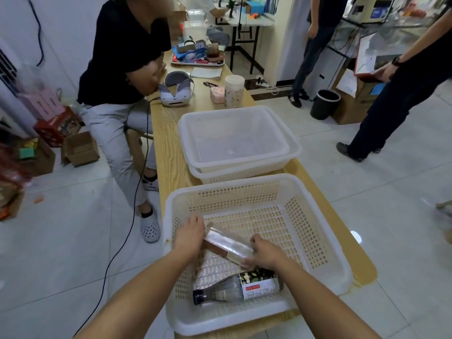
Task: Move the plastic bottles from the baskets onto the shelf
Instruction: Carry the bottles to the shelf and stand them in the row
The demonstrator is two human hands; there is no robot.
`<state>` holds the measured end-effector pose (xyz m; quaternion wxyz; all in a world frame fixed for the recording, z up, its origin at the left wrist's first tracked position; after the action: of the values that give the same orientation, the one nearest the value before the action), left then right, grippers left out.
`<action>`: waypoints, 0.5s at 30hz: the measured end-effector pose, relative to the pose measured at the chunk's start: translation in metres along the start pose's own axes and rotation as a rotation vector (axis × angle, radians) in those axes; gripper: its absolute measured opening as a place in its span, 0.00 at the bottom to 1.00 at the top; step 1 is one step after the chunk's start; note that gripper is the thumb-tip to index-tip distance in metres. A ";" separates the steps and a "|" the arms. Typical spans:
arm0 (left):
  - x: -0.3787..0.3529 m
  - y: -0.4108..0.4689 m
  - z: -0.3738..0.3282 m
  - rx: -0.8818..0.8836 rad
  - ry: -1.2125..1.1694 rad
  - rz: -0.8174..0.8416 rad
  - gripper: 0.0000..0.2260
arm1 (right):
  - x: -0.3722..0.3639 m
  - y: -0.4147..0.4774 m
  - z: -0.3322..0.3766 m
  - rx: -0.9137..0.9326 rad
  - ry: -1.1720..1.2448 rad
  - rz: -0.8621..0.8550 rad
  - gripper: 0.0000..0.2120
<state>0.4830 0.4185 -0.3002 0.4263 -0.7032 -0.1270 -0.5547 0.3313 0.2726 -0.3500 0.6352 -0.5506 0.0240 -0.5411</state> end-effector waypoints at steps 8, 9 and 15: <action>-0.050 -0.025 -0.021 0.263 -1.066 0.564 0.17 | -0.029 -0.043 -0.062 -0.099 -0.032 0.382 0.38; -0.056 -0.031 -0.031 0.318 -1.257 0.620 0.18 | -0.033 -0.045 -0.065 -0.099 -0.020 0.381 0.40; -0.067 -0.025 -0.053 0.454 -1.529 0.533 0.29 | -0.027 -0.044 -0.055 -0.030 -0.033 0.142 0.31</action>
<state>0.4078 0.4141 -0.3474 0.4708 -0.7889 -0.3191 0.2326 0.2564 0.2627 -0.3547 0.6639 -0.5657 0.0607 -0.4853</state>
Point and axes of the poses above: each hand's wrist, its own y-axis towards the middle knuckle, its own x-axis out of the back of the hand, z = x × y, the point moved 10 cm from there along y, towards the middle knuckle, and after that the axes turned 13 degrees about z, right-handed, at the moved point
